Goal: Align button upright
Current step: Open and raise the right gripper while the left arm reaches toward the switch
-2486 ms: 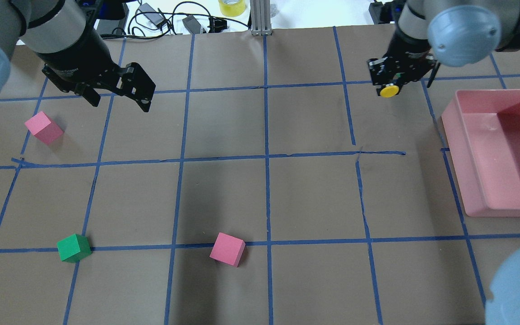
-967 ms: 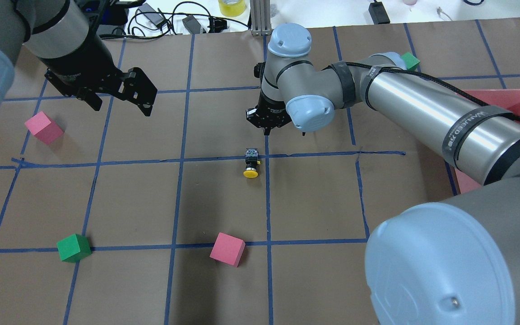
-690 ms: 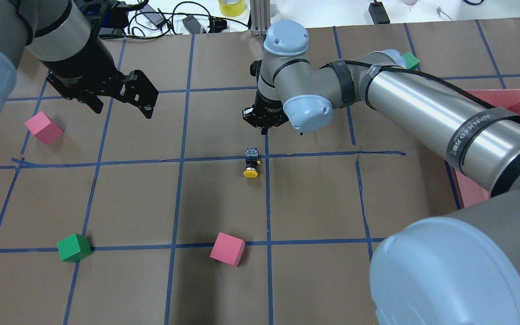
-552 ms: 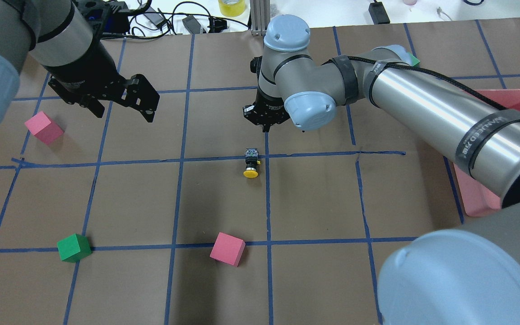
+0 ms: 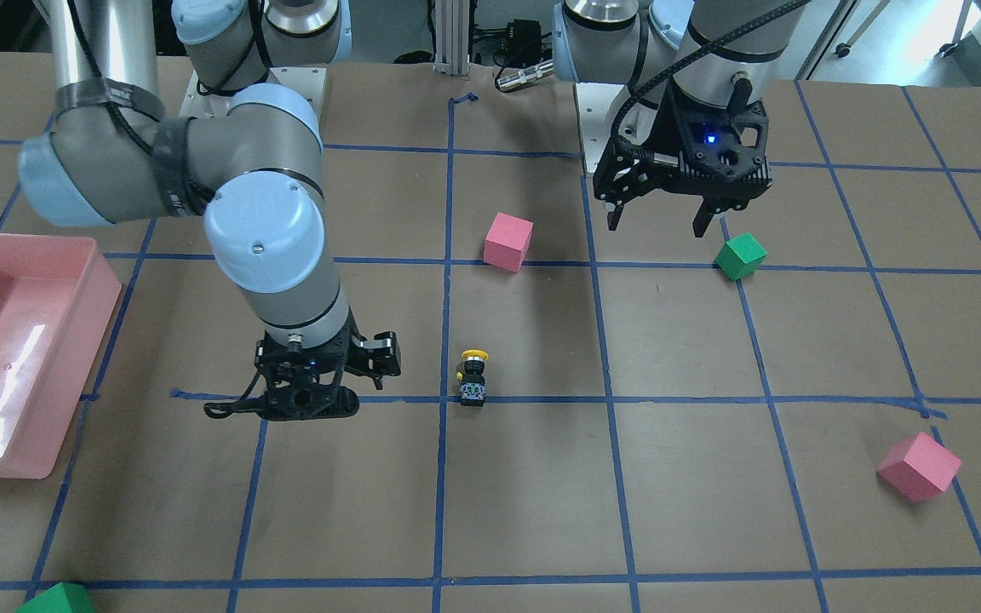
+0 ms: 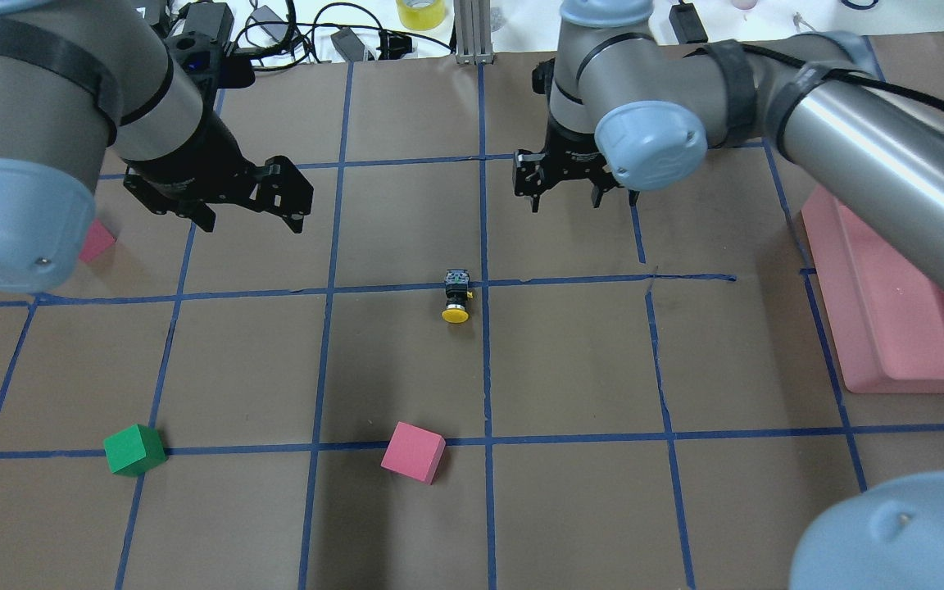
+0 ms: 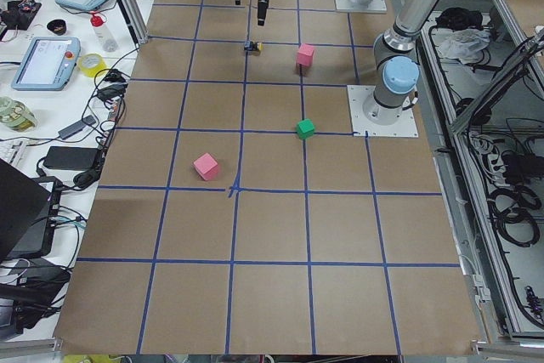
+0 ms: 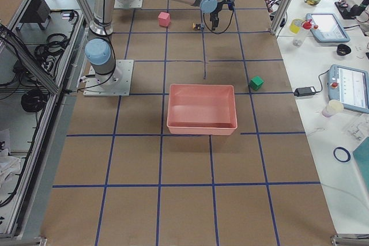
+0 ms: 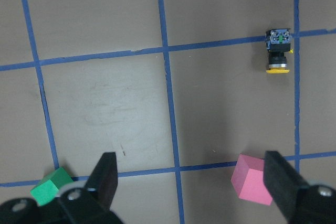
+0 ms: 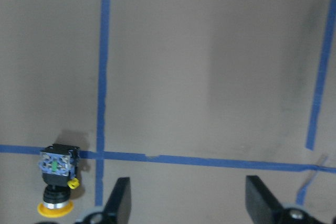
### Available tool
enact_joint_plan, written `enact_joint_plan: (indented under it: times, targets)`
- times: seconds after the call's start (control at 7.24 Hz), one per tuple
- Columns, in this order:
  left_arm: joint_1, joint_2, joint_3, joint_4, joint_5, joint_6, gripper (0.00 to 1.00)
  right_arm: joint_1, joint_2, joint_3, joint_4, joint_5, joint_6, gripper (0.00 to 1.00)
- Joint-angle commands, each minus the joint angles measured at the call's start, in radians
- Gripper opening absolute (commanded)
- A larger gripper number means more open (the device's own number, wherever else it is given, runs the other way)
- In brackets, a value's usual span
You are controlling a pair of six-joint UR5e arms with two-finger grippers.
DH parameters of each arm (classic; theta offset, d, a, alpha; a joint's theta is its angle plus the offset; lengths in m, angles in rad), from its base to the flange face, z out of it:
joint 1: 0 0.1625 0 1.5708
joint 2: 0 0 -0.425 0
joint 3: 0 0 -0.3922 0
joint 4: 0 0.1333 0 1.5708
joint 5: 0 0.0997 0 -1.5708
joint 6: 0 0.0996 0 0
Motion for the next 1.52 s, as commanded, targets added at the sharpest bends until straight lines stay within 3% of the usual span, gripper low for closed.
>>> enact_joint_plan:
  times: [0.0,0.14,0.55,0.97,1.24,1.38]
  targets:
    - [-0.091,-0.017,-0.095,0.187,0.008,-0.105,1.0,-0.074,-0.104,0.014,0.052,-0.008,-0.075,1.0]
    - [-0.139,-0.031,-0.157,0.304,0.014,-0.137,1.0,-0.079,-0.15,0.012,0.122,-0.009,-0.084,1.0]
    - [-0.226,-0.127,-0.352,0.73,0.03,-0.199,1.0,-0.126,-0.187,0.014,0.197,-0.153,-0.229,1.0]
    - [-0.302,-0.277,-0.478,1.079,0.063,-0.273,0.98,-0.194,-0.229,0.005,0.198,-0.126,-0.277,1.0]
    - [-0.323,-0.405,-0.489,1.263,0.063,-0.286,0.99,-0.188,-0.304,-0.008,0.286,-0.117,-0.265,1.0]
    - [-0.334,-0.462,-0.489,1.334,0.068,-0.293,0.98,-0.188,-0.305,-0.009,0.288,-0.035,-0.261,1.0]
